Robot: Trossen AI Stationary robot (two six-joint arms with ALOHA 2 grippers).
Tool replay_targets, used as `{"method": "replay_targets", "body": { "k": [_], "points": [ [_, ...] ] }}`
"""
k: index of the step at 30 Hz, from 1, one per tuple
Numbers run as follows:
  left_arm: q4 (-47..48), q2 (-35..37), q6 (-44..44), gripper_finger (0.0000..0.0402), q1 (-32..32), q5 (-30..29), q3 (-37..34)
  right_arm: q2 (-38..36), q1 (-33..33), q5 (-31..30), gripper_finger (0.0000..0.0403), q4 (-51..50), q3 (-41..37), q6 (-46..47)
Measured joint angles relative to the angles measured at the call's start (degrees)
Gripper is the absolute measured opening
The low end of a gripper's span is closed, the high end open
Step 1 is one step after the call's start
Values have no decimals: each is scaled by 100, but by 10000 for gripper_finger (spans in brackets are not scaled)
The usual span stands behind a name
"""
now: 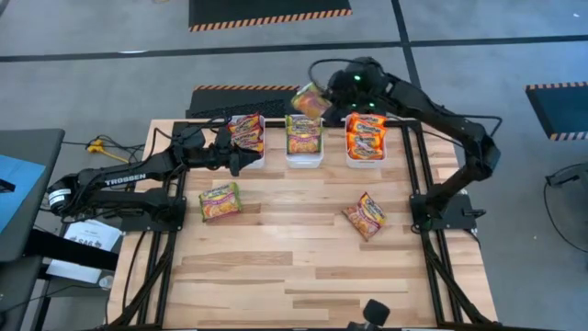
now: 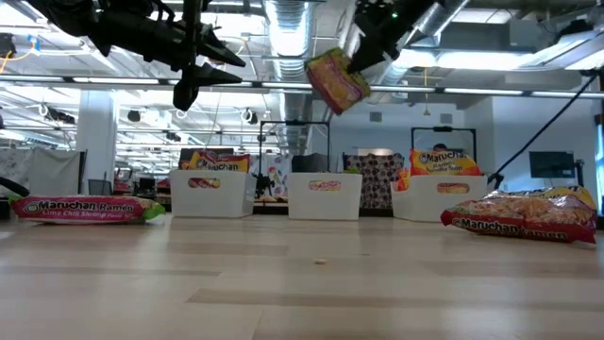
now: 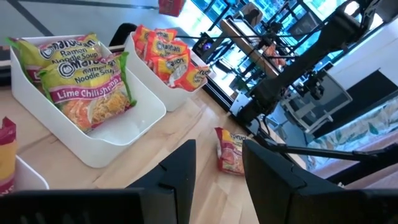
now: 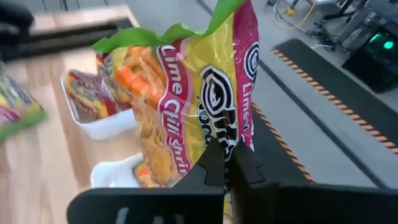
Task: Sort Maruchan noodles
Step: Put the green noodle pack into the middle white bin
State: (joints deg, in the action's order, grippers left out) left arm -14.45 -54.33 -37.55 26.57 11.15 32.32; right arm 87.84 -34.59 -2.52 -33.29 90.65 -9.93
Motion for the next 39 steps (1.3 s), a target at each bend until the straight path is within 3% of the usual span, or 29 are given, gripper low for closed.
{"method": "replay_targets", "body": {
  "k": [7,13,26,39],
  "points": [
    [3,0,42,116,0,-2,0,1097,141,-236,11,-1277,1350,-139],
    [14,0,36,116,0,3,0,1776,242,-265,11,-2008,1939,-439],
    [209,0,25,116,0,3,0,2766,621,-544,11,-2538,1992,-862],
    [211,0,25,116,-1,7,0,2780,881,-809,11,-2290,1776,-963]
  ]
}}
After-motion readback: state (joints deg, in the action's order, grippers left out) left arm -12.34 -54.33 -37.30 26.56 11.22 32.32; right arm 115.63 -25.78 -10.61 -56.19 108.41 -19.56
